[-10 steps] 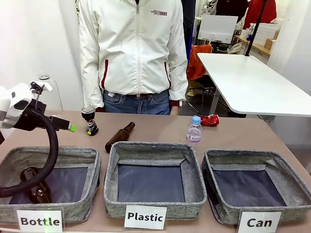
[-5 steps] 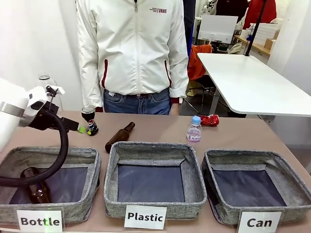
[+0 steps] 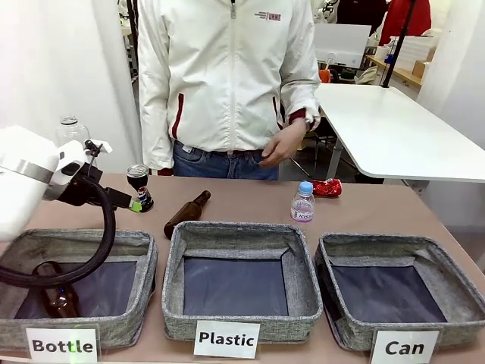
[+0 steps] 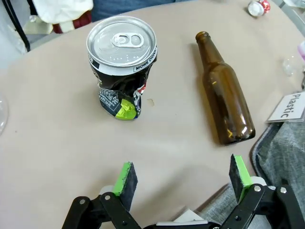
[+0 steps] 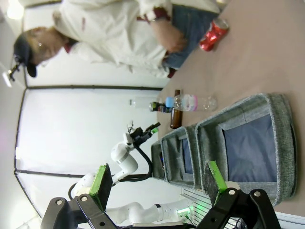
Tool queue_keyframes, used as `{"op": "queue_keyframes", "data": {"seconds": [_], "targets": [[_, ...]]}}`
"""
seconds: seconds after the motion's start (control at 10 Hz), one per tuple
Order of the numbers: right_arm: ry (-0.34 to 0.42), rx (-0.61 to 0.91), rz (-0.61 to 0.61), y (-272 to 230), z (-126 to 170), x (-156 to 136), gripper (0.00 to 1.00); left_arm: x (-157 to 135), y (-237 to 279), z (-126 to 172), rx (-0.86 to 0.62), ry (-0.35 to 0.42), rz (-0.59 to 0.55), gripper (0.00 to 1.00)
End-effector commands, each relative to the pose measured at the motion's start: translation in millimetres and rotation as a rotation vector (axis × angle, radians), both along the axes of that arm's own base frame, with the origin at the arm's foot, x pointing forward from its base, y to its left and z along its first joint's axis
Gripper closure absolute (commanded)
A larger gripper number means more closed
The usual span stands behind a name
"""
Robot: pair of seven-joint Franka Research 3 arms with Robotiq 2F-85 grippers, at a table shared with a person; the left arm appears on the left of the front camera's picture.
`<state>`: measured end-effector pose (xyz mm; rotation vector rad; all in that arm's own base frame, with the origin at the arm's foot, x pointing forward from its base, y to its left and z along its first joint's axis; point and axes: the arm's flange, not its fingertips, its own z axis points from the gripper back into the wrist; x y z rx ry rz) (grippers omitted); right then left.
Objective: Sort the can waste into the basket.
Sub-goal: Pick up the can waste from the table and place it in the right Fabric basket.
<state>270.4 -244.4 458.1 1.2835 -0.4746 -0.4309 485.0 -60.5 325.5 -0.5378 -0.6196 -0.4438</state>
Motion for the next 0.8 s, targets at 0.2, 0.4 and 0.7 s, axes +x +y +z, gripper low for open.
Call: {"op": "queue_keyframes", "data": {"seconds": [0.2, 0.4, 0.7], "targets": [[-0.001, 0.025, -0.012, 0, 6, 1, 0.0, 31, -12, -25, 0.017, -0.073, 0.06, 0.0], [-0.001, 0.025, -0.012, 0, 6, 1, 0.0, 51, -17, -35, 0.004, -0.098, 0.103, 0.0], [-0.001, 0.025, -0.012, 0, 6, 1, 0.0, 57, -21, -38, -0.006, -0.165, 0.113, 0.0]]}}
